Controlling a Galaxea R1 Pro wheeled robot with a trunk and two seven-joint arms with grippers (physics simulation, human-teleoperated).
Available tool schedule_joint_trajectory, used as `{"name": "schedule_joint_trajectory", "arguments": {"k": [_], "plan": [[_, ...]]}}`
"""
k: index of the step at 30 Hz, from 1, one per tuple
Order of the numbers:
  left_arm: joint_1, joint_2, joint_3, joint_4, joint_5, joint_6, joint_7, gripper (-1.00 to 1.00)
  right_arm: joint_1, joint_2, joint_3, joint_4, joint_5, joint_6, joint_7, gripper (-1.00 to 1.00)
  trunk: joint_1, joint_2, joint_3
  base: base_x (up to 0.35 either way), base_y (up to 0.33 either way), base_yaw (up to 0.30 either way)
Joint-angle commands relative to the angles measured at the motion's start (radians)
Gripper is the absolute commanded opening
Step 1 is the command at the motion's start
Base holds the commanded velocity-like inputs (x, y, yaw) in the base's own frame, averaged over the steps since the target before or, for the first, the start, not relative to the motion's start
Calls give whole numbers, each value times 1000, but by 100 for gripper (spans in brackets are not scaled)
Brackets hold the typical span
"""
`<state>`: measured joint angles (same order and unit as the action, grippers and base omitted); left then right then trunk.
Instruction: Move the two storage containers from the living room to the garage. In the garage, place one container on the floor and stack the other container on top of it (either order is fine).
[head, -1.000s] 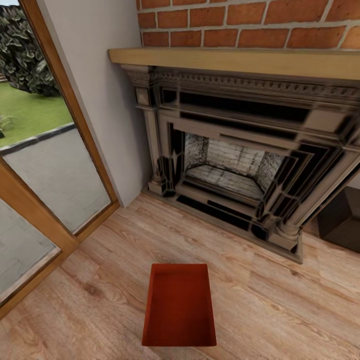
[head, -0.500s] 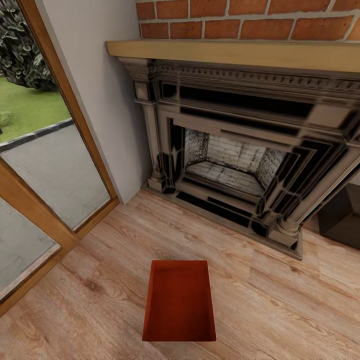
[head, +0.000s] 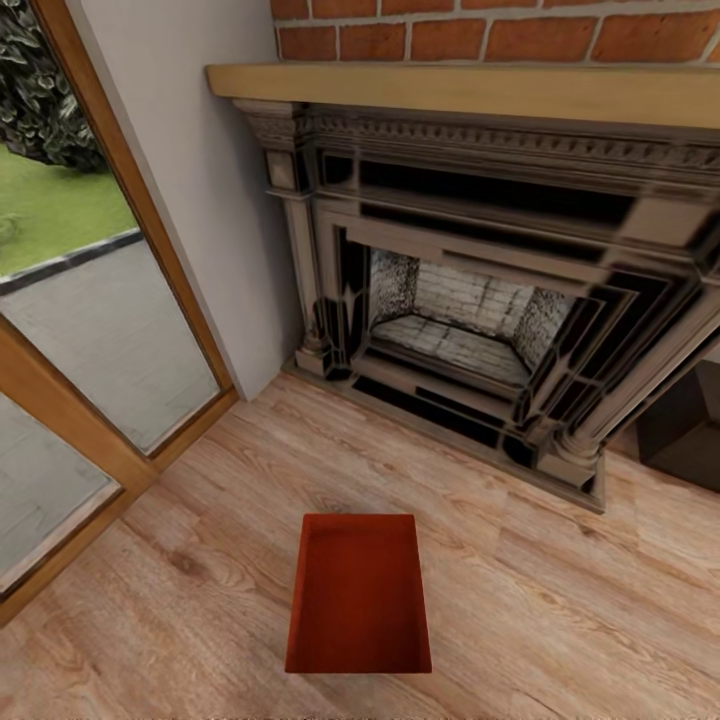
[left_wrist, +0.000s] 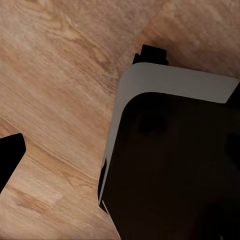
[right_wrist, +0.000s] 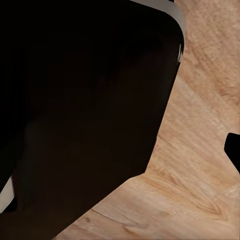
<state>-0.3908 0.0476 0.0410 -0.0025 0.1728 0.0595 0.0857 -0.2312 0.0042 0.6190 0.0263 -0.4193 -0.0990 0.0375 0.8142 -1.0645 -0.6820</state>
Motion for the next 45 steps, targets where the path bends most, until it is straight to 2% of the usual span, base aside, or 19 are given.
{"name": "schedule_joint_trajectory", "arguments": {"k": [1, 45], "plan": [[0, 0, 4, 0, 5, 3, 2, 100, -1, 0, 8, 3, -11, -5, 4, 100, 0, 0, -2, 0, 0, 0], [0, 0, 4, -1, 5, 3, 2, 100, -1, -1, 8, 3, -12, -5, 4, 100, 0, 0, -74, 0, 0, 0]]}}
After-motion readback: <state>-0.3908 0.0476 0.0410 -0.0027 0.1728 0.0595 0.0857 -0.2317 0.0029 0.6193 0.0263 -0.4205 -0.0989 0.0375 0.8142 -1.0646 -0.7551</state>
